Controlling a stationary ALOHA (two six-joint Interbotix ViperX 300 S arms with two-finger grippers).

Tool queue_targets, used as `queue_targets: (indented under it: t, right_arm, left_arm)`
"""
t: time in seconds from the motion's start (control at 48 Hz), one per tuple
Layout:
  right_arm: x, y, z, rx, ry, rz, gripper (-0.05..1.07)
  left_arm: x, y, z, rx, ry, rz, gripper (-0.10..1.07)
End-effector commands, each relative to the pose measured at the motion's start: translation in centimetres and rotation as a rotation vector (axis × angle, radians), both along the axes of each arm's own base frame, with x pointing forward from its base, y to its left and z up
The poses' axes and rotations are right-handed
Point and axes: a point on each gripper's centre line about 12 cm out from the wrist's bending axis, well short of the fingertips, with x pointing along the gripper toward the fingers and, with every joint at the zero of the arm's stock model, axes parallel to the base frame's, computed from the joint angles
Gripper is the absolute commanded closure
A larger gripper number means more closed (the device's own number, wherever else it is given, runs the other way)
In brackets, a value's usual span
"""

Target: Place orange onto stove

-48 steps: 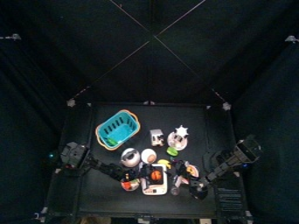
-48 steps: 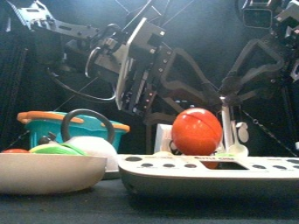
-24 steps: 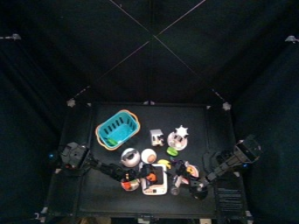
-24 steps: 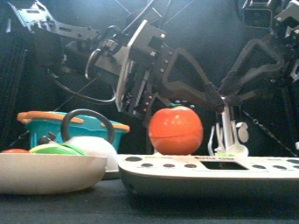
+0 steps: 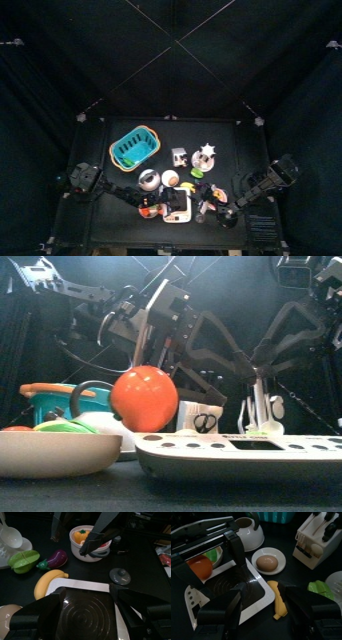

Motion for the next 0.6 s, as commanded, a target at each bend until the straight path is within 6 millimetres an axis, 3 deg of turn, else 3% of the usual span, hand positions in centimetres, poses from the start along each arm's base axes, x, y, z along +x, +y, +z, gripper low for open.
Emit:
queue_targets:
  t: [0.0,0.583]
  right_arm:
    - [0.34,0.18,0.79,0.013,-0.025,-0.002,0.14]
    - [0.34,0.16,0.80,0.014,-0.026,-0.003,0.14]
  left_arm:
    - [0.52,0.01,1.20,-0.006,-0.037,0.005,-0.03]
    - [0.29,0.09,1.34,-0.004,-0.037,0.004,-0.03]
